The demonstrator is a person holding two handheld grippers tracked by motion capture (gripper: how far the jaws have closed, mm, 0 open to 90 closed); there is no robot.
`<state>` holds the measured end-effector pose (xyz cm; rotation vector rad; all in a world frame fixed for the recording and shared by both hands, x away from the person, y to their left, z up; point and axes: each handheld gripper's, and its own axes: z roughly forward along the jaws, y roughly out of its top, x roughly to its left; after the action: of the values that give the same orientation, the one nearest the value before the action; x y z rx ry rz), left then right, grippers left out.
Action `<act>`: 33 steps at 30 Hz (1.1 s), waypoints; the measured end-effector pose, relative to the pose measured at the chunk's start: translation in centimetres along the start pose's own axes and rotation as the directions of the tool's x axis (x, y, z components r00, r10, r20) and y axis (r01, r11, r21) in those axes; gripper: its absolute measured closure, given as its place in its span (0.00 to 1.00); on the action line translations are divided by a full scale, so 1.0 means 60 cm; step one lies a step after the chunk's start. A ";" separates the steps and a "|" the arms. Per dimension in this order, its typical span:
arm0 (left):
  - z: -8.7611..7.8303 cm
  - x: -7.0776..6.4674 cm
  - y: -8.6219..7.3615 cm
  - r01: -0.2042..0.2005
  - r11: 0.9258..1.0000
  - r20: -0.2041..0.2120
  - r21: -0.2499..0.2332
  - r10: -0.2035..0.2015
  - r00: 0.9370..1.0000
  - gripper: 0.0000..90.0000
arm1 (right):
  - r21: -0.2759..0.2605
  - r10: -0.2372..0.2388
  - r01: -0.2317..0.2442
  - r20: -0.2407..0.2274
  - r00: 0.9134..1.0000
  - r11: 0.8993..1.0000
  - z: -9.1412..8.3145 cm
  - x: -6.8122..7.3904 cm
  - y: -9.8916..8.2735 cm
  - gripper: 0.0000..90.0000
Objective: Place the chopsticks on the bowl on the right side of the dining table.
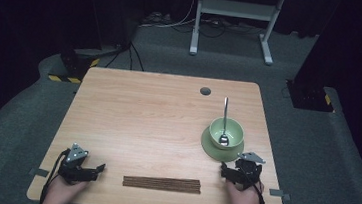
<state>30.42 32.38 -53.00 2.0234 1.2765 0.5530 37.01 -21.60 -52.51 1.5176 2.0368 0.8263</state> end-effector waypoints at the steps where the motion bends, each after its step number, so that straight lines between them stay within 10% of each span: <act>1: 0.000 0.000 0.000 0.000 1.000 0.000 0.000 0.000 1.000 0.14 | 0.000 0.000 0.000 0.000 1.000 1.000 0.000 0.000 0.000 0.11; 33: 0.004 -0.001 0.003 0.014 1.000 -0.007 0.005 -0.014 1.000 0.12 | -0.029 -0.071 0.069 -0.039 0.997 0.997 -0.026 0.004 0.005 0.05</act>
<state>30.67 32.22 -53.00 2.0165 1.2970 0.5513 36.10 -21.58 -51.17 1.4172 2.0858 0.8600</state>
